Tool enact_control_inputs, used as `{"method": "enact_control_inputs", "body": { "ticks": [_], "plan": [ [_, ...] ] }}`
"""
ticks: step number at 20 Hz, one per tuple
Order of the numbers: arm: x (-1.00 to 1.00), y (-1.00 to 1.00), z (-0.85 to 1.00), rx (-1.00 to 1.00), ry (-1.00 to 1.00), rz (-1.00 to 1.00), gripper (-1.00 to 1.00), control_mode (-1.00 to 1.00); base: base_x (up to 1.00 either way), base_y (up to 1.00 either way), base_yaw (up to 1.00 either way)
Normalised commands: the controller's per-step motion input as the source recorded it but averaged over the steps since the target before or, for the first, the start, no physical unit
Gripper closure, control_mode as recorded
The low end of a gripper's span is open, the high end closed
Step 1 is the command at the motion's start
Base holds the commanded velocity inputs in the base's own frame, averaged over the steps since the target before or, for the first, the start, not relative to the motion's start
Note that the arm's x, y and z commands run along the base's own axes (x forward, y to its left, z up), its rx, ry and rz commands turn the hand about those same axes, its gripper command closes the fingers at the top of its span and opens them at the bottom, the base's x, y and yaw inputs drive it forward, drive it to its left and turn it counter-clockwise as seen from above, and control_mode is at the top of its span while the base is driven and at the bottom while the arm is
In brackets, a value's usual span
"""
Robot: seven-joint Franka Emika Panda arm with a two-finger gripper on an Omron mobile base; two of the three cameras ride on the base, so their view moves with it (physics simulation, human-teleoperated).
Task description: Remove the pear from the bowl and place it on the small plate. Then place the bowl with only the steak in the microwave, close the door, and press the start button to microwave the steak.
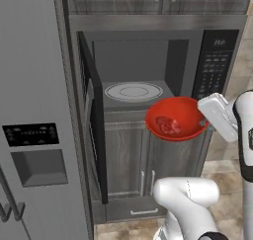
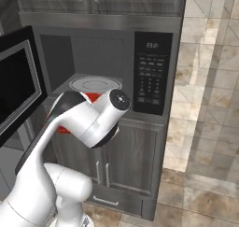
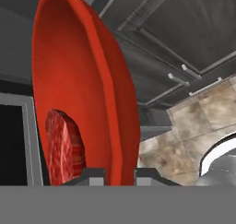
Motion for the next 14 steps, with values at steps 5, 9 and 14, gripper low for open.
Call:
{"method": "enact_control_inputs", "body": {
  "ticks": [5, 9, 14],
  "plan": [
    [0.85, 0.49, 0.02, 0.02, -0.17, -0.23, 1.00, -1.00, 0.00, 0.00, 0.00],
    [0.88, 0.38, 0.01, 0.07, -0.12, -0.15, 1.00, -1.00, 0.00, 0.00, 0.00],
    [0.74, 0.29, 0.01, 0.09, -0.03, -0.09, 1.00, -1.00, 0.00, 0.00, 0.00]
  ]
}}
